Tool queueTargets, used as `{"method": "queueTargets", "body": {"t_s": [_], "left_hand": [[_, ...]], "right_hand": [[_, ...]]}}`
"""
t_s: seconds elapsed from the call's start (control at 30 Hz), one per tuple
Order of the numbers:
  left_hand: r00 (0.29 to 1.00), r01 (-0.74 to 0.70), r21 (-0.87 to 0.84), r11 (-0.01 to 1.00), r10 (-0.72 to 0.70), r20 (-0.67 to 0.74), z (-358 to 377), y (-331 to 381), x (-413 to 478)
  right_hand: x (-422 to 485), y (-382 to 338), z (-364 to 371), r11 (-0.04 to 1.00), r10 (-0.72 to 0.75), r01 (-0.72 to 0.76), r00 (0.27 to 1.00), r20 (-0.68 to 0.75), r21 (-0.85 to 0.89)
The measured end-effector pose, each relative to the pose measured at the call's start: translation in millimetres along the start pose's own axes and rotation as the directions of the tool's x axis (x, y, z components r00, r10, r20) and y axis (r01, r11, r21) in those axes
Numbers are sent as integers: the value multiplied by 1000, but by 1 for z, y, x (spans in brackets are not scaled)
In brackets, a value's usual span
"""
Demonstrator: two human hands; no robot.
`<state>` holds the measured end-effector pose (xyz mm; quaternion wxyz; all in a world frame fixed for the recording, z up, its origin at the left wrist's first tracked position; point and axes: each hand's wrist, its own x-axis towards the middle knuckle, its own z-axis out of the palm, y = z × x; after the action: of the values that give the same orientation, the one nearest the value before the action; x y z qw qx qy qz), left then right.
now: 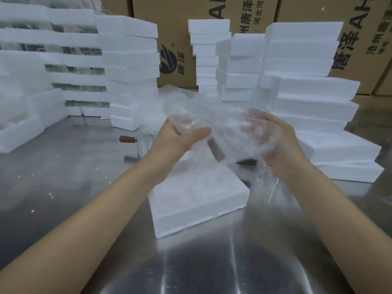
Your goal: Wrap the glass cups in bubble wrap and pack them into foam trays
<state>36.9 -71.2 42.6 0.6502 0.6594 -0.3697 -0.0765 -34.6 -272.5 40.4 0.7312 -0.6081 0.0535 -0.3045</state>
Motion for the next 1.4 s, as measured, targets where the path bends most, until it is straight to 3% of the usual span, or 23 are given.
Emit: {"method": "queueTargets", "body": {"t_s": [0.07, 0.1, 0.17, 0.23, 0.3, 0.47, 0.67, 0.77, 0.83, 0.93, 1.0, 1.1, 1.17, 1.23, 1.4], "left_hand": [[988, 72, -246, 967, -103, -116, -5, -4, 1], [977, 103, -341, 935, -159, -140, -6, -6, 1], [972, 136, -407, 903, -201, -121, -5, -11, 2], [978, 158, -372, 915, -197, -68, -2, -13, 2], [976, 205, -334, 920, -220, -6, 2, -15, 0], [956, 272, -294, 916, -223, 190, 4, -15, -2], [964, 211, -160, 964, -178, 199, 8, -11, -6], [975, 178, -193, 965, -146, 170, 7, -10, -6], [974, 182, -212, 960, -147, 171, 6, -11, -6], [969, 201, -217, 955, -162, 187, 6, -11, -4], [964, 195, -229, 954, -142, 227, 6, -10, -4], [943, 201, -248, 948, -119, 310, 7, -10, -5], [937, 211, -240, 948, -126, 326, 7, -11, -5], [945, 198, -239, 950, -121, 305, 7, -11, -6], [981, 133, -179, 975, -103, 166, 9, -12, -5]], "right_hand": [[4, -11, -8, 984, 45, -16, 986, -161, 177], [6, -13, -10, 979, 70, -41, 988, -141, 198], [5, -3, -12, 988, 139, -141, 989, 41, 60], [3, 7, -2, 974, 218, -199, 950, 225, -105], [1, 12, 3, 983, 176, -154, 941, 290, -96], [4, 5, -4, 973, 6, -33, 993, 117, 229], [-20, 8, 21, 964, -83, 165, 932, 353, -210], [-26, 8, 28, 922, -101, 232, 916, 387, -310], [-27, 9, 29, 924, -150, 259, 921, 359, -280], [-23, 10, 24, 951, -258, 262, 965, 50, -161], [-18, 10, 19, 962, -200, 182, 977, -69, -203], [-16, 9, 20, 985, 10, -4, 999, 38, -171], [-20, 8, 24, 988, -20, 30, 998, 65, -151], [-25, 7, 26, 956, -99, 119, 991, 90, -267], [-25, 6, 25, 940, -62, 142, 965, 253, -311]]}}
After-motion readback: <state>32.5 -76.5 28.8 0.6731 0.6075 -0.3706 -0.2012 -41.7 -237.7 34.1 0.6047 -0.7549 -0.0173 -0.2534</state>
